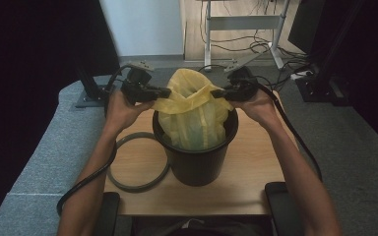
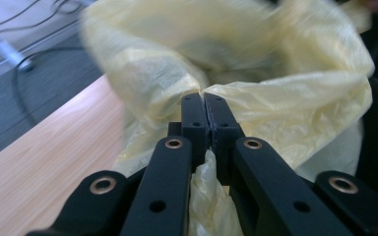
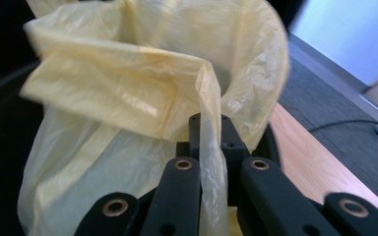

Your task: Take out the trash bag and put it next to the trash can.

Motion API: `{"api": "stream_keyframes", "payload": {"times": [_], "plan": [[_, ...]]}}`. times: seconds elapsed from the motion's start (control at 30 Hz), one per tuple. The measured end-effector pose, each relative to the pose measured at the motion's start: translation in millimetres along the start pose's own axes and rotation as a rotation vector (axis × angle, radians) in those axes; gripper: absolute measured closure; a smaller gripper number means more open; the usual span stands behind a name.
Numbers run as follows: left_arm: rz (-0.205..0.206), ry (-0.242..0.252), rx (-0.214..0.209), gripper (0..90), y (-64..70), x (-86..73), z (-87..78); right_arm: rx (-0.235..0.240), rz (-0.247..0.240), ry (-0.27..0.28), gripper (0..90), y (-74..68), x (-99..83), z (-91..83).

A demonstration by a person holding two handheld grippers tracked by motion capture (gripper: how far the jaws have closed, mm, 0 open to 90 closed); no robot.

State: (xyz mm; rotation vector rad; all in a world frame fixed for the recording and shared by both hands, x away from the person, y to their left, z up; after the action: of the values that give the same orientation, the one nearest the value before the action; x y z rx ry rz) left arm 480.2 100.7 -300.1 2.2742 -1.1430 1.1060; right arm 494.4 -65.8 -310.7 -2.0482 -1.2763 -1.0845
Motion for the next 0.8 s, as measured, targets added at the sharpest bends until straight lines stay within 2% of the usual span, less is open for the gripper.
{"api": "stream_keyframes", "payload": {"times": [0.07,0.13,0.27,0.33,0.37,0.4,0.47,0.53,0.57,0.63,0.7,0.77,0.8], "plan": [[0.023,0.005,-0.023,87.9,9.6,4.1,1.7,0.029,-0.013,0.008,88.3,-7.3,4.5,4.5],[0.054,0.012,-0.064,87.8,22.9,8.3,5.6,0.05,-0.029,0.008,88.3,-14.3,7.6,9.8],[0.112,-0.007,-0.106,87.2,42.1,8.4,16.8,0.094,-0.046,0.01,88.2,-27.9,12.8,19.4],[0.142,-0.041,-0.111,81.4,48.0,4.2,24.4,0.114,-0.058,0.015,88.2,-32.7,14.6,22.3],[0.142,-0.041,-0.111,75.3,48.0,4.2,24.4,0.114,-0.058,0.015,88.2,-32.7,14.6,22.3],[0.149,-0.043,-0.116,75.3,50.9,2.9,29.4,0.121,-0.061,0.016,88.2,-34.7,14.9,23.2],[0.16,-0.057,-0.148,61.7,56.8,0.3,35.1,0.138,-0.073,0.021,88.2,-39.9,16.9,24.8],[0.177,-0.062,-0.136,59.7,59.5,-0.5,40.0,0.137,-0.074,0.019,88.2,-41.0,17.6,25.1],[0.193,-0.07,-0.127,58.4,60.9,-1.1,43.6,0.158,-0.083,0.027,88.2,-45.7,20.8,26.0],[0.201,-0.074,-0.117,59.7,61.1,-1.2,45.4,0.179,-0.086,0.033,88.2,-50.7,22.8,27.1],[0.211,-0.082,-0.102,64.8,59.7,-3.3,46.5,0.191,-0.095,0.028,88.2,-54.9,23.1,28.7],[0.217,-0.085,-0.117,74.6,59.0,-7.0,45.7,0.198,-0.102,0.018,87.3,-56.2,22.0,28.9],[0.226,-0.083,-0.109,80.0,58.1,-8.7,45.3,0.202,-0.097,0.023,82.4,-55.8,22.3,27.9]]}}
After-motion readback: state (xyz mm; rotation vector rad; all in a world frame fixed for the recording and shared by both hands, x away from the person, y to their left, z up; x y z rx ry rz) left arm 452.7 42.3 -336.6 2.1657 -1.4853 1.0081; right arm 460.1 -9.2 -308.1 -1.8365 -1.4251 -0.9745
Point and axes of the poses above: each handheld gripper's, and its own axes: z roughly forward along the jaws, x roughly out of its top, y roughly to its right, the point moved 10 cm from there along z, roughly forward along the jaws, and after that the axes turned 6 degrees about x, right-handed, at the moved point
